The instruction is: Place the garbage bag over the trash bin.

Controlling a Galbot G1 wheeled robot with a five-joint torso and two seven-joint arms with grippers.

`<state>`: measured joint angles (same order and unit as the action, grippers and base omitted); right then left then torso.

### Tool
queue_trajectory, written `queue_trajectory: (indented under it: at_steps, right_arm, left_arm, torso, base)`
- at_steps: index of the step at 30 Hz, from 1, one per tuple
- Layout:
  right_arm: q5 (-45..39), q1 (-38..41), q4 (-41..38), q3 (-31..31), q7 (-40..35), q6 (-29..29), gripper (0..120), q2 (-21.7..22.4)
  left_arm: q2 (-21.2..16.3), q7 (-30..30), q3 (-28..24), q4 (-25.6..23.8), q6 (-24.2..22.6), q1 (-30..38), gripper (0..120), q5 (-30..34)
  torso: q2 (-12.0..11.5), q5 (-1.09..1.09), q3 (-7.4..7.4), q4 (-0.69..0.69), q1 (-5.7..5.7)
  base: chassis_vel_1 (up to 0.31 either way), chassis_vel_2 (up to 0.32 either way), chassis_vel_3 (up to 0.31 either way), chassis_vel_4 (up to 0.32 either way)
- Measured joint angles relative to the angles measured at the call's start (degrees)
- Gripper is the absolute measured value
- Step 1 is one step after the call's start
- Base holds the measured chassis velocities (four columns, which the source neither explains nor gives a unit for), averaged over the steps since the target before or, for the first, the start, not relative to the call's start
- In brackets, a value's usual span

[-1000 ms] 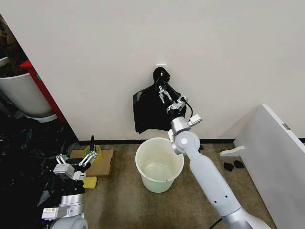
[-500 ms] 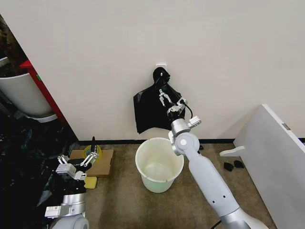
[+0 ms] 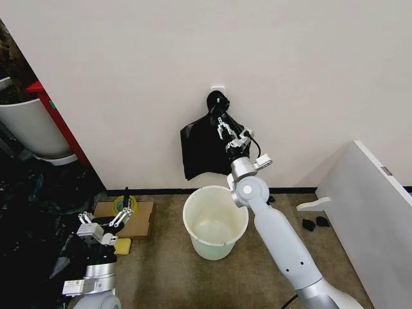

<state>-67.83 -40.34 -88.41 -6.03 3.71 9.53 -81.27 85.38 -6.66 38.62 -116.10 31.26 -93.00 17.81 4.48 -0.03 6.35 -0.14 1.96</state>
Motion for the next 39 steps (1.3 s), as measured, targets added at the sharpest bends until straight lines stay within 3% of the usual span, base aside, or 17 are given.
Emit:
queue_trajectory:
  at_steps: [6, 14, 21, 23, 25, 28, 34, 37, 39]
  right_arm:
    - [0.3, -0.9, -0.9, -0.1, 0.2, 0.1, 0, 0.8]
    - [0.9, -2.6, -2.7, 0.2, 1.3, 0.3, 0, 2.0]
    - [4.3, -9.2, -6.2, 3.2, 7.6, 1.4, 0, 8.1]
    - [8.2, -13.8, -7.6, 4.8, 12.3, 2.1, 0, 12.4]
    - [9.5, -15.0, -7.8, 5.0, 13.8, 2.4, 0, 13.3]
    - [15.8, -20.0, -7.9, 4.4, 22.5, 3.8, 0, 16.0]
    - [22.1, -24.7, -7.5, 1.8, 33.8, 5.0, 0, 17.1]
    - [26.9, -27.8, -5.8, -1.3, 45.3, 5.8, 0, 17.5]
    - [27.8, -28.2, -5.4, -1.8, 47.2, 6.0, 0, 17.5]
  left_arm:
    - [0.2, 0.3, -0.1, 0.0, 0.0, -0.1, 100, -0.6]
    - [0.4, 0.6, -0.1, -0.5, 0.1, -0.7, 100, -1.1]
    - [0.0, 1.7, 0.4, -1.4, 0.0, -1.0, 100, -1.1]
    - [-0.3, 2.3, 0.6, -1.6, -0.1, -1.1, 100, -1.1]
    - [-0.3, 2.5, 0.6, -1.7, -0.1, -1.1, 100, -1.1]
    - [-0.3, 2.9, 0.6, -2.3, -0.2, -1.4, 100, -1.2]
    - [-0.3, 3.2, 0.5, -3.4, -0.4, -1.6, 100, -1.2]
    - [-0.2, 3.4, 0.4, -4.4, -0.6, -1.9, 100, -1.2]
    - [-0.2, 3.4, 0.4, -4.7, -0.6, -2.0, 100, -1.2]
  torso:
    - [0.0, 0.0, 0.0, 0.0, 0.0]
    - [0.0, 0.0, 0.0, 0.01, 0.0]
    - [0.0, 0.01, 0.0, -0.01, 0.0]
    - [0.0, 0.0, 0.0, -0.02, 0.0]
    - [0.0, 0.01, -0.01, -0.01, 0.0]
    - [0.0, 0.01, -0.01, 0.0, 0.0]
    - [0.0, 0.01, -0.01, 0.0, 0.0]
    - [0.0, 0.01, -0.01, -0.01, 0.0]
    - [0.0, 0.0, -0.01, -0.01, 0.0]
  base:
    - [0.0, 0.0, 0.0, 0.0]
    - [0.0, 0.0, 0.0, 0.0]
    - [0.0, 0.0, 0.0, 0.0]
    - [0.0, 0.0, 0.0, 0.0]
    - [0.0, 0.0, 0.0, 0.0]
    - [0.0, 0.0, 0.0, 0.0]
    - [0.0, 0.0, 0.0, 0.0]
    - [0.0, 0.0, 0.0, 0.0]
    - [0.0, 0.0, 0.0, 0.0]
